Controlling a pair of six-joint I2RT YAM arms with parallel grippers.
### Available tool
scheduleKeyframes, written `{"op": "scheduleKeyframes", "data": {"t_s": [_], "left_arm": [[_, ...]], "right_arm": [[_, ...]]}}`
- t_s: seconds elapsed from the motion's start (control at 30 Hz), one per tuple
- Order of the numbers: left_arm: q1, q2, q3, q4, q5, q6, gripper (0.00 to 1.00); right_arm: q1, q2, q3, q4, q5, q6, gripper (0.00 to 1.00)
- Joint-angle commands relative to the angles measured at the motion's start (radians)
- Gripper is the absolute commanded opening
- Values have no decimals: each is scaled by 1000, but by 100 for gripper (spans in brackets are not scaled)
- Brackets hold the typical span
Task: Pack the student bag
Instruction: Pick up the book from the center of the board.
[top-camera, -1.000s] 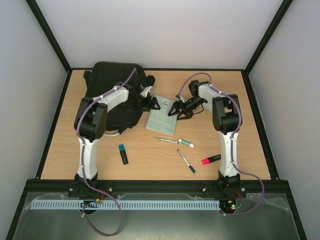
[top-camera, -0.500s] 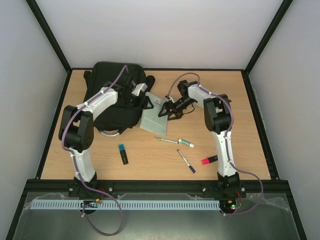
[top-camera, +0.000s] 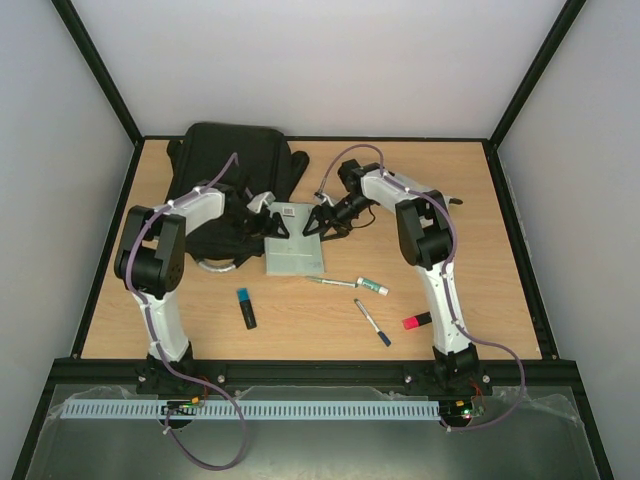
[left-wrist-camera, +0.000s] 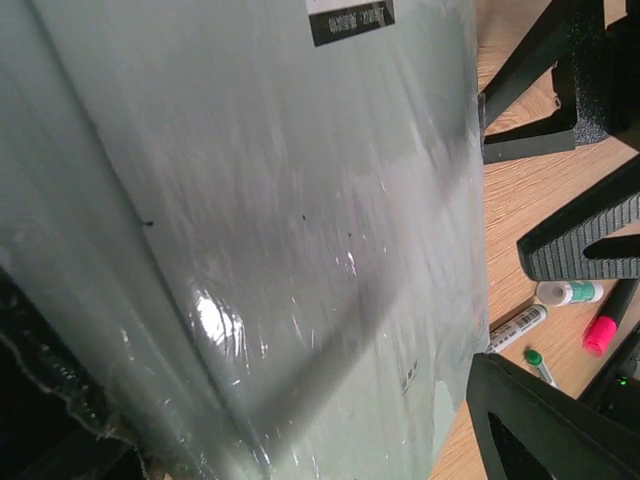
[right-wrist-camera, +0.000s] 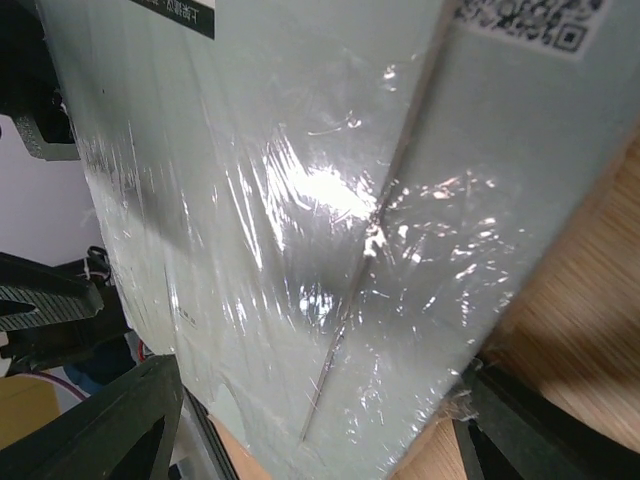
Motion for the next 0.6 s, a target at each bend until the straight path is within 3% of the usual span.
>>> {"op": "scheduleKeyframes", "data": {"t_s": [0.0,0.17,0.37,0.57], "left_arm": [[24,40,-15,-15,23,2,81],[17,46,-70,103,242,-63,66],[24,58,-1,135,368,-112,49],[33,32,-15,167,428,-159,25]], "right_arm": [[40,93,-18,28,150,3,74],[41,99,-25,22,154,-3,74],[42,74,-36,19,163,-8,74],[40,23,-49,14,189,-20,75]]}}
